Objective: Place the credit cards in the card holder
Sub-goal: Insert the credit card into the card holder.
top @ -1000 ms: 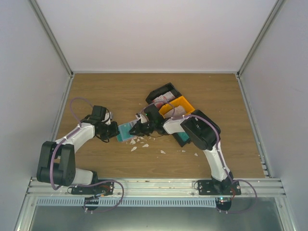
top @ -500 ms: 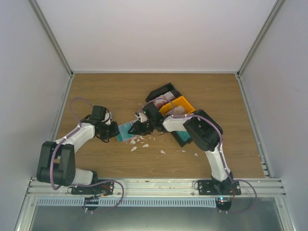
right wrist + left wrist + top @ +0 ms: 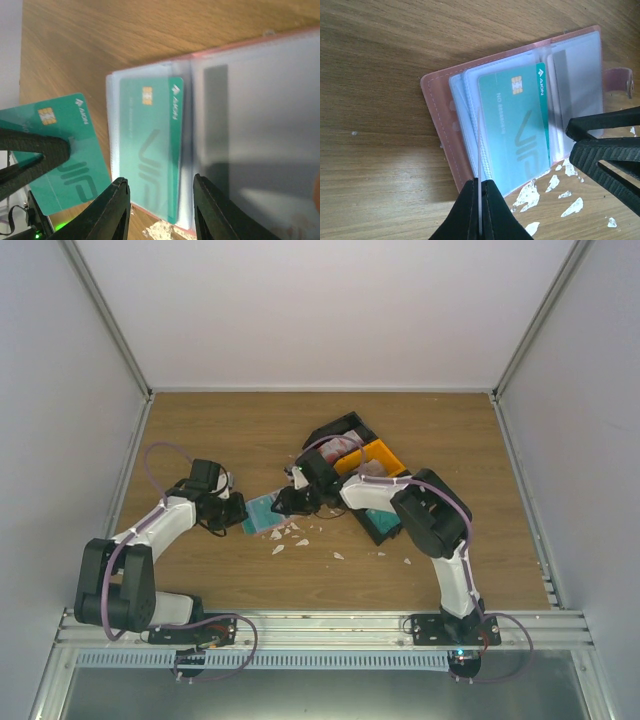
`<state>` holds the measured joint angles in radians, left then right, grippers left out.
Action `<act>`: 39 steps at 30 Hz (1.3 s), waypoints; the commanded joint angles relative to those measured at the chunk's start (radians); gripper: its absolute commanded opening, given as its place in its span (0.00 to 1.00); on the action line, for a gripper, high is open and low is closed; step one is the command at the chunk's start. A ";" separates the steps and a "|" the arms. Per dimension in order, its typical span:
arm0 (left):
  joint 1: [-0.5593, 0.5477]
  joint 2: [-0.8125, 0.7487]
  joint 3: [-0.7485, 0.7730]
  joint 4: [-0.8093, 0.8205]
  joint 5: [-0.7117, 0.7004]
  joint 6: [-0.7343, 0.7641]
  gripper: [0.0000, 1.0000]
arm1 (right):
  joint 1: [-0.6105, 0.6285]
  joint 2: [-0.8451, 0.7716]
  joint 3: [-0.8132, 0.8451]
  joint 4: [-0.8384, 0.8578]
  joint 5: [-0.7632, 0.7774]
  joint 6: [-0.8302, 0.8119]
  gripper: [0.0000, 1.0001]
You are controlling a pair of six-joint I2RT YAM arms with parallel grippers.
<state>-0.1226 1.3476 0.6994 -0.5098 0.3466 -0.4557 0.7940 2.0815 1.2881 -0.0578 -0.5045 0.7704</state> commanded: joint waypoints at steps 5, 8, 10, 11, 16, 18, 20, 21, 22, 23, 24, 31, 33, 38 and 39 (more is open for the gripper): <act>-0.004 0.000 0.029 0.009 -0.035 0.000 0.00 | 0.019 0.063 0.106 -0.048 0.038 -0.087 0.35; -0.005 0.026 0.027 0.014 -0.045 0.007 0.00 | 0.019 0.093 0.135 -0.063 0.037 -0.097 0.35; -0.005 0.045 0.021 0.017 -0.043 0.009 0.00 | 0.020 0.110 0.147 -0.069 0.044 -0.100 0.35; -0.004 0.050 0.020 0.020 -0.039 0.011 0.00 | 0.020 0.116 0.151 -0.070 0.046 -0.103 0.35; -0.005 0.056 0.024 0.020 -0.028 0.014 0.00 | 0.023 0.143 0.162 -0.066 0.022 -0.111 0.33; -0.004 0.056 0.024 0.020 -0.022 0.016 0.00 | 0.025 0.144 0.157 -0.045 -0.001 -0.111 0.28; -0.006 0.057 0.023 0.020 -0.013 0.018 0.00 | 0.028 0.144 0.158 -0.034 -0.006 -0.113 0.22; -0.005 0.059 0.023 0.020 -0.010 0.018 0.00 | 0.029 0.144 0.160 -0.032 -0.009 -0.116 0.21; -0.005 0.060 0.023 0.022 -0.006 0.020 0.00 | 0.030 0.144 0.161 -0.030 -0.007 -0.119 0.20; -0.006 0.062 0.023 0.022 -0.003 0.021 0.00 | 0.032 0.145 0.165 -0.031 -0.006 -0.123 0.19; -0.005 0.063 0.023 0.021 0.000 0.023 0.00 | 0.031 0.146 0.167 -0.031 -0.005 -0.128 0.17; -0.005 0.080 0.029 0.022 0.011 0.031 0.00 | 0.054 0.164 0.226 -0.094 0.031 -0.199 0.15; -0.006 0.084 0.028 0.024 0.012 0.031 0.00 | 0.066 0.169 0.245 -0.111 0.043 -0.221 0.17; -0.006 0.087 0.026 0.023 0.005 0.031 0.00 | 0.090 0.195 0.307 -0.183 0.095 -0.277 0.23; -0.006 0.087 0.025 0.023 0.005 0.030 0.00 | 0.093 0.198 0.316 -0.194 0.112 -0.283 0.23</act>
<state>-0.1223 1.4082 0.7219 -0.5091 0.3481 -0.4355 0.8490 2.2311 1.5528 -0.1791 -0.4339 0.5529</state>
